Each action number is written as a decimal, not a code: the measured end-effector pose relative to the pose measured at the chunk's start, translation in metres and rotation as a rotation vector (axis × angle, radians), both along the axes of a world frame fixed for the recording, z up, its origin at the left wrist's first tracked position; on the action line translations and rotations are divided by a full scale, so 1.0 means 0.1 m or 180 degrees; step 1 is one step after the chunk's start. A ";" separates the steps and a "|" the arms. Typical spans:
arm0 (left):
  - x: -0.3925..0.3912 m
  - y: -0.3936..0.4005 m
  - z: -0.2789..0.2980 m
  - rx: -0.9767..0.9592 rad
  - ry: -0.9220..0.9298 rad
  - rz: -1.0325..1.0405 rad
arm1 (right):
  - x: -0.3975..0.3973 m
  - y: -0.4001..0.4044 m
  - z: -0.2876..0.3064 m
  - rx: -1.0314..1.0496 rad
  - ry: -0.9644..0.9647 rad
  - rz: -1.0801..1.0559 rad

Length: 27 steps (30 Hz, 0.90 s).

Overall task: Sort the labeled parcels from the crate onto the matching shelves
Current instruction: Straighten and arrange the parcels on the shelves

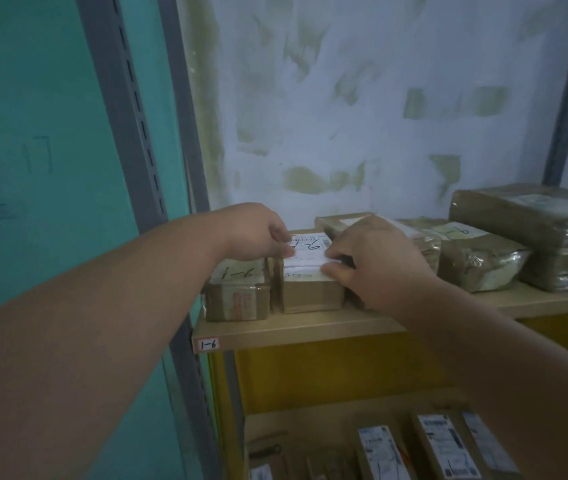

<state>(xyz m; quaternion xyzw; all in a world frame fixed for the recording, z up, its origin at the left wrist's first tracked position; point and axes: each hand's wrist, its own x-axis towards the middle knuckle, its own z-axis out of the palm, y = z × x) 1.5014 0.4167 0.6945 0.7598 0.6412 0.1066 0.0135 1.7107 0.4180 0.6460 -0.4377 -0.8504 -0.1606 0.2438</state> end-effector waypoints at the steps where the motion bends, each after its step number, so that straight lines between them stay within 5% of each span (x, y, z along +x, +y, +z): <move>1: 0.00 0.00 -0.01 0.0018 -0.0015 -0.0008 | 0.00 -0.01 0.00 0.0008 -0.0008 -0.0005; 8: -0.02 0.09 0.06 0.0290 -0.0348 -0.0203 | 0.51 -0.10 0.13 -0.0076 0.1086 -0.0144; 17: 0.55 0.41 0.19 -0.0108 0.0094 -0.0488 | 0.79 0.01 0.06 -0.0754 0.1253 -0.0652; 27: 0.54 0.62 0.20 -0.0292 0.0013 -0.0691 | 0.79 0.01 0.04 -0.0617 0.1325 -0.0752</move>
